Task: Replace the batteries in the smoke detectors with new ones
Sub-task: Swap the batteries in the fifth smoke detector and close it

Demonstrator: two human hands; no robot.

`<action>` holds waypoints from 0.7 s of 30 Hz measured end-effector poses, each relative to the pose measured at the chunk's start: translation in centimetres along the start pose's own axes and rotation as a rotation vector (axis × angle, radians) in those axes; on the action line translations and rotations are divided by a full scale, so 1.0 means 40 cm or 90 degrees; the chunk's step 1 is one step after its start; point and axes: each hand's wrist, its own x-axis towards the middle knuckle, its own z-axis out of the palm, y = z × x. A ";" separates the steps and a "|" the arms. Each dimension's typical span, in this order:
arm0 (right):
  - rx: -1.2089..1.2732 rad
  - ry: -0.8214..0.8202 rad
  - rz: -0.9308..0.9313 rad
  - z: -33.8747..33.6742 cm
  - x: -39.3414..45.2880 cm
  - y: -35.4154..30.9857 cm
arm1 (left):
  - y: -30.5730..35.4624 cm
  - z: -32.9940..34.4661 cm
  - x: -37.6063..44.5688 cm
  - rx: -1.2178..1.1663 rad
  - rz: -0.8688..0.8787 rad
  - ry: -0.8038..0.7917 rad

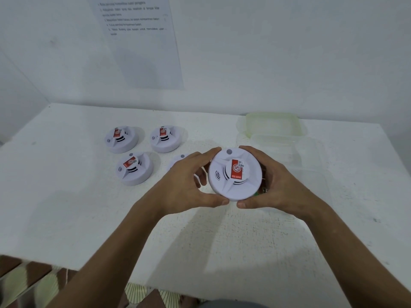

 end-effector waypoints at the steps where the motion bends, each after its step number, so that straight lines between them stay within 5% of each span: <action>1: 0.001 0.000 0.000 0.000 0.000 0.000 | -0.001 0.000 0.000 0.000 0.000 0.000; 21: 0.003 -0.001 -0.009 0.014 0.040 -0.012 | -0.024 -0.031 0.009 -0.010 -0.006 -0.010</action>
